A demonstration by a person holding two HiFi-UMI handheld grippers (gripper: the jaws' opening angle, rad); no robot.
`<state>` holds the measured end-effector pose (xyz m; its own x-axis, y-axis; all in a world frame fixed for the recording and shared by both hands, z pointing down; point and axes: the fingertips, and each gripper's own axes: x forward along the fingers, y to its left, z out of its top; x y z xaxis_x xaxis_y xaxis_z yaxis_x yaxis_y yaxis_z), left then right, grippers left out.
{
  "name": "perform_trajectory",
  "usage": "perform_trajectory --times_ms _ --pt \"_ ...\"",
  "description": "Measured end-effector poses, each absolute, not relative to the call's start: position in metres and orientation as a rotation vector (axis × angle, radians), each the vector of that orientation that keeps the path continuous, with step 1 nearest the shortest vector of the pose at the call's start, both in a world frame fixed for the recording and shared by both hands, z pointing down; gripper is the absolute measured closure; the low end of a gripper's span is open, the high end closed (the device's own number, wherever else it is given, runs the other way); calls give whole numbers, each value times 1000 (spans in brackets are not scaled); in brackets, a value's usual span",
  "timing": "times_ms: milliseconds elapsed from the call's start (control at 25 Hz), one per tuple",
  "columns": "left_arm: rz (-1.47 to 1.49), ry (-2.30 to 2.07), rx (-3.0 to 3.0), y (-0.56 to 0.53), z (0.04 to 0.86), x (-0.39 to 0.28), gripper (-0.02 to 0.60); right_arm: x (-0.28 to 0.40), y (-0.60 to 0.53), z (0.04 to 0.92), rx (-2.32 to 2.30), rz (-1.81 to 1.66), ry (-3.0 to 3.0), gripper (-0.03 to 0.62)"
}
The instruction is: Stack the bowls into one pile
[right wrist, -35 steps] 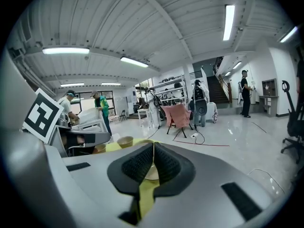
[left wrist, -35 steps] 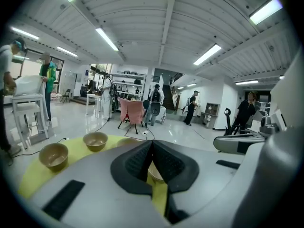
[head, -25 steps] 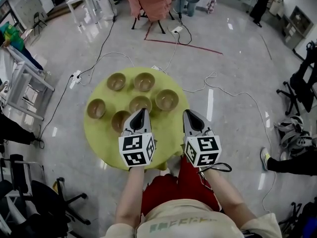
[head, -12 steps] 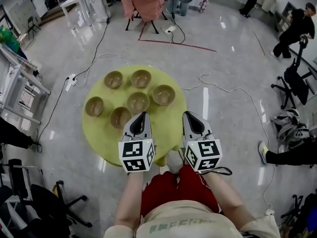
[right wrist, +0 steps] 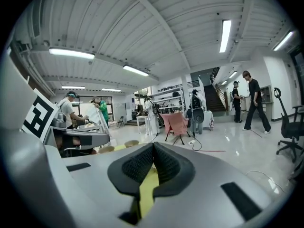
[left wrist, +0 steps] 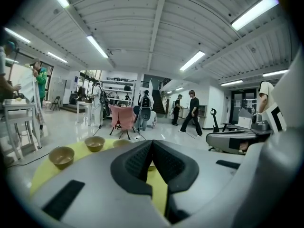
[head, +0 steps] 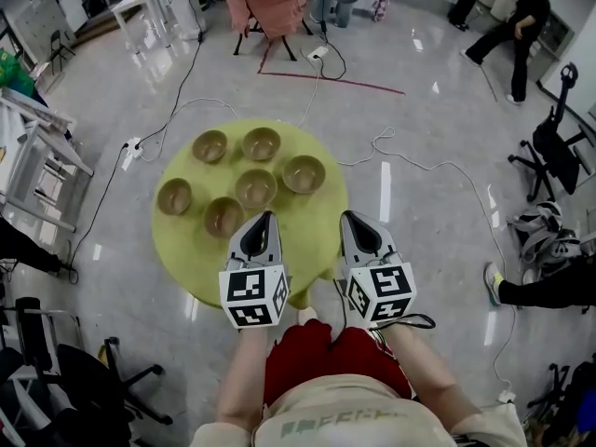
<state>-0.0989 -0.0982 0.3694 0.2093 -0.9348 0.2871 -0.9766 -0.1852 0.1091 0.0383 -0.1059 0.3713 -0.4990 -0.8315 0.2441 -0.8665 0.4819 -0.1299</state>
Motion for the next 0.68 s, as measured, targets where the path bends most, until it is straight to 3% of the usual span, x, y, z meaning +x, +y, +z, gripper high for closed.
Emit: perform_trajectory --times_ms 680 --pt "225 -1872 2169 -74 367 -73 558 59 -92 373 1380 355 -2649 559"
